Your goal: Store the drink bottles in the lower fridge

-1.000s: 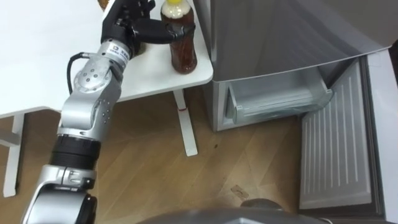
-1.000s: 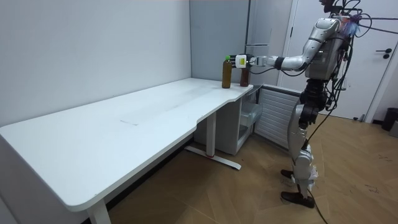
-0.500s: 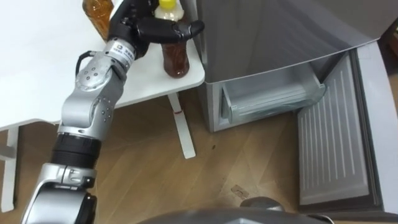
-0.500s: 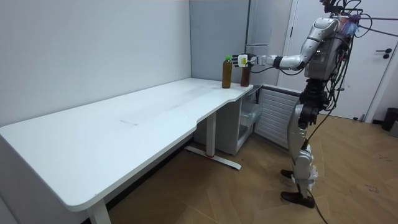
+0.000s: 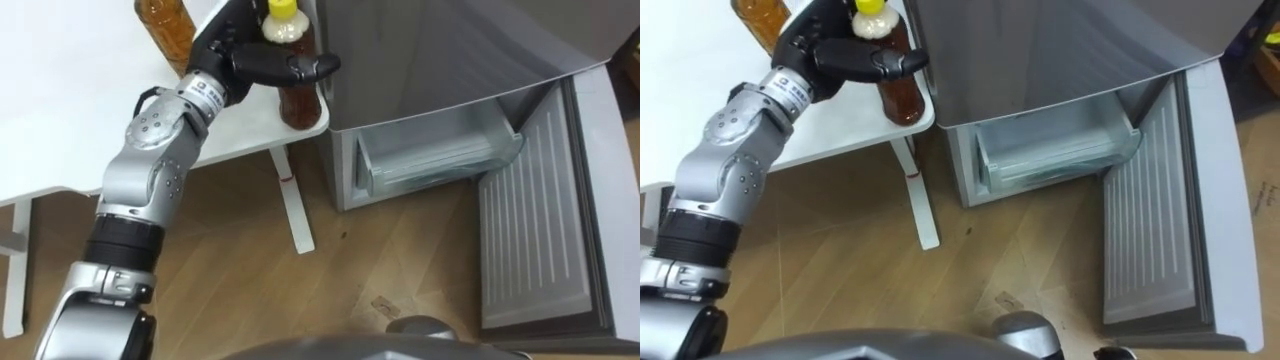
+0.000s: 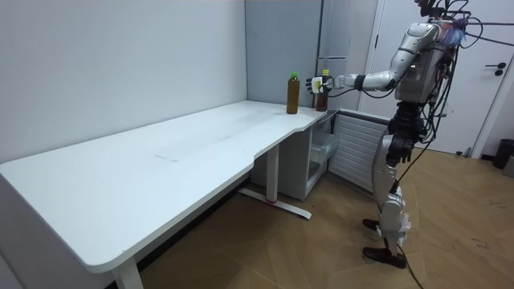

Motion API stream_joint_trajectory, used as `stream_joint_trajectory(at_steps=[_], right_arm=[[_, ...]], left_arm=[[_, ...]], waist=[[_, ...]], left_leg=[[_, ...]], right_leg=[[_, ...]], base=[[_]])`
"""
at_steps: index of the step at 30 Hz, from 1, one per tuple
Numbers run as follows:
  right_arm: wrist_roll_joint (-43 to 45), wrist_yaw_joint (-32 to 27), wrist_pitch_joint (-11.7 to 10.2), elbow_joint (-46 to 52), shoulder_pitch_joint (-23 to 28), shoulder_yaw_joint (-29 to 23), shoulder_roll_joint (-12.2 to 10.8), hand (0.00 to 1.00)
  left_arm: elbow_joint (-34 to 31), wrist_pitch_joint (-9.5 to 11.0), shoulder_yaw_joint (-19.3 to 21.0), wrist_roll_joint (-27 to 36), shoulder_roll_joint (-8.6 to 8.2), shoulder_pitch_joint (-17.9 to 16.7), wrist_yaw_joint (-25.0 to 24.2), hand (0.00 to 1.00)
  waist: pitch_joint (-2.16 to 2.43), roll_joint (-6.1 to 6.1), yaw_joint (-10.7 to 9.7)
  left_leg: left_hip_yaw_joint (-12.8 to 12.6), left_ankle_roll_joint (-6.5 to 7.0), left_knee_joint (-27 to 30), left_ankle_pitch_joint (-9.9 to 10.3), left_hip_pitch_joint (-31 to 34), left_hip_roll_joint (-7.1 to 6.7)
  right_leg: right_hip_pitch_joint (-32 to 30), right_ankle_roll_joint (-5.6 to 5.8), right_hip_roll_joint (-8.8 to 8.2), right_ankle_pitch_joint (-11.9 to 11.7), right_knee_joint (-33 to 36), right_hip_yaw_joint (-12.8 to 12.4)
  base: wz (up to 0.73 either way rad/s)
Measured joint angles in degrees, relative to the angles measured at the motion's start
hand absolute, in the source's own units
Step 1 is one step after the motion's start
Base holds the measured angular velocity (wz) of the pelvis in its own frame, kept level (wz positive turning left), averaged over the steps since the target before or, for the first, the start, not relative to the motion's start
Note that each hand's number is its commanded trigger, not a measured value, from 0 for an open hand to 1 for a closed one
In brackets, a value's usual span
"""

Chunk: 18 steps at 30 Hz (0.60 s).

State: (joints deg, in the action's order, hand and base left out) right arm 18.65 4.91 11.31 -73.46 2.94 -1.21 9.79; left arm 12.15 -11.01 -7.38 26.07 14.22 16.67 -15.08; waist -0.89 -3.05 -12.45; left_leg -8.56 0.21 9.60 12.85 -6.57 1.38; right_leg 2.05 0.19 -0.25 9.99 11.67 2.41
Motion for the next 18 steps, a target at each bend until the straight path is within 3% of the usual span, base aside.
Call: stream_joint_trajectory(at_steps=[11,18], right_arm=[[-0.01,0.23,-0.1,0.2,-0.01,0.05,0.21,0.0],[-0.19,-0.01,-0.17,0.17,0.01,1.46,0.27,0.0]], left_arm=[[1.34,0.0,-0.56,-2.06,1.1,0.0,-0.74,1.0],[3.39,0.09,-0.24,-2.51,0.97,0.16,0.58,1.0]], waist=[[-0.08,0.14,0.06],[0.02,0.45,-0.03]], left_leg=[[-0.16,0.0,0.0,0.0,-0.02,-0.01],[-0.18,0.0,0.0,0.0,0.09,-0.02]], right_leg=[[-0.02,0.0,-0.03,0.0,-0.06,0.0],[0.04,0.0,-0.06,0.0,-0.07,0.16]], base=[[0.0],[-0.01]])
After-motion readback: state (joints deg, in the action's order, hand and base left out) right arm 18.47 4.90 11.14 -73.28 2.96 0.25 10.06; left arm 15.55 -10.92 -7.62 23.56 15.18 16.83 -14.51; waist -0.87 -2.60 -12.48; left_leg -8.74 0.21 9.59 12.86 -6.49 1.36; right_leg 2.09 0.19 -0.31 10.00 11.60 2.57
